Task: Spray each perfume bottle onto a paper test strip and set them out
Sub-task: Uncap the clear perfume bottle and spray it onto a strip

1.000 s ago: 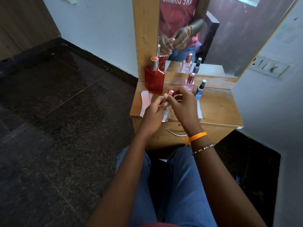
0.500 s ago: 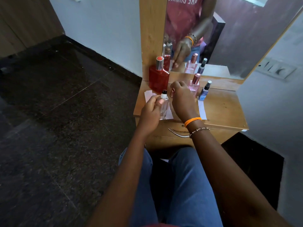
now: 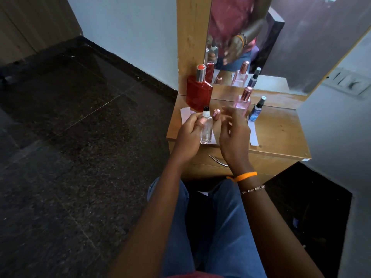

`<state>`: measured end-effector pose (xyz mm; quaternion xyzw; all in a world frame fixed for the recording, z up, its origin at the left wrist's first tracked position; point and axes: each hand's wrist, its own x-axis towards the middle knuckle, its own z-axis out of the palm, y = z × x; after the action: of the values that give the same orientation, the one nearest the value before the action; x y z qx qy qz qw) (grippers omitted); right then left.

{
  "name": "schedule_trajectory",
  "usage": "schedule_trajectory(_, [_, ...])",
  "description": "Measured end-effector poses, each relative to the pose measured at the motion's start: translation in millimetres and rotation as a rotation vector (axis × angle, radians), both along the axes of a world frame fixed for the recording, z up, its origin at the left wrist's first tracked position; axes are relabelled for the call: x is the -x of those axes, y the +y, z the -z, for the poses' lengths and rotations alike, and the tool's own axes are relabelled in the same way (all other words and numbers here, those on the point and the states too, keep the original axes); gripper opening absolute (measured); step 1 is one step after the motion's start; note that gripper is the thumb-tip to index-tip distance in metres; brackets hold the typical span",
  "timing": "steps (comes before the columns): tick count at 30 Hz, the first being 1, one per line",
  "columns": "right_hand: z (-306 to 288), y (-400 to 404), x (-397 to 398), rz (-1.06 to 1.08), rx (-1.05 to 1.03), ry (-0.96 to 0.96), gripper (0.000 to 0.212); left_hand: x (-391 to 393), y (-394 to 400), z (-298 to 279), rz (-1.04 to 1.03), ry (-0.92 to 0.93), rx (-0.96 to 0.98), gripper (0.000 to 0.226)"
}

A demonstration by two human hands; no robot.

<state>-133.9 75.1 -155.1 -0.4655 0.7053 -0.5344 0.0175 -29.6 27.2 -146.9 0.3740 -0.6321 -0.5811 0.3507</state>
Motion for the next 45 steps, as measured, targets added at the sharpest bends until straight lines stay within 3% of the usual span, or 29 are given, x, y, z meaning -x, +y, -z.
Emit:
schedule_trajectory(4, [6.3, 21.2, -4.7, -0.282, -0.042, -0.419, 0.027, 5.8, 1.9, -1.6, -0.028, 0.052, -0.015, 0.025])
schedule_trajectory(7, [12.5, 24.8, 0.2, -0.384, -0.095, -0.437, 0.031, 10.0, 2.4, -2.9, -0.016, 0.058, 0.001, 0.028])
schedule_trajectory(12, [10.4, 30.5, 6.9, -0.37, -0.07, -0.493, 0.028, 5.9, -4.0, -10.8, 0.101, -0.062, 0.058, 0.033])
schedule_trajectory(14, [12.0, 33.8, 9.9, -0.349, -0.071, -0.485, 0.028, 6.9, -14.8, -11.9, 0.051, -0.228, 0.222, 0.034])
schedule_trajectory(18, [12.2, 36.8, 16.4, -0.321, -0.064, -0.5, 0.028, 17.0, -26.4, -4.9, -0.001, -0.797, 0.471, 0.05])
schedule_trajectory(23, [9.9, 36.7, 19.0, -0.305, -0.048, -0.519, 0.028, 32.2, -19.8, 11.9, -0.029, -1.013, 0.526, 0.053])
schedule_trajectory(31, [11.2, 36.8, 19.6, -0.31, -0.066, -0.507, 0.03, 31.9, -14.4, 15.4, -0.076, -1.01, 0.546, 0.04])
schedule_trajectory(36, [11.9, 37.4, 19.9, -0.295, -0.075, -0.498, 0.03, 37.3, -18.6, 13.4, 0.033, -1.077, 0.511, 0.056])
schedule_trajectory(40, [11.6, 38.4, 21.2, -0.28, -0.079, -0.49, 0.031, 39.6, -20.3, 10.7, 0.067, -1.143, 0.538, 0.053])
schedule_trajectory(45, [8.7, 38.4, 21.0, -0.29, -0.073, -0.494, 0.032, 38.7, -16.1, 11.9, -0.06, -1.006, 0.622, 0.035])
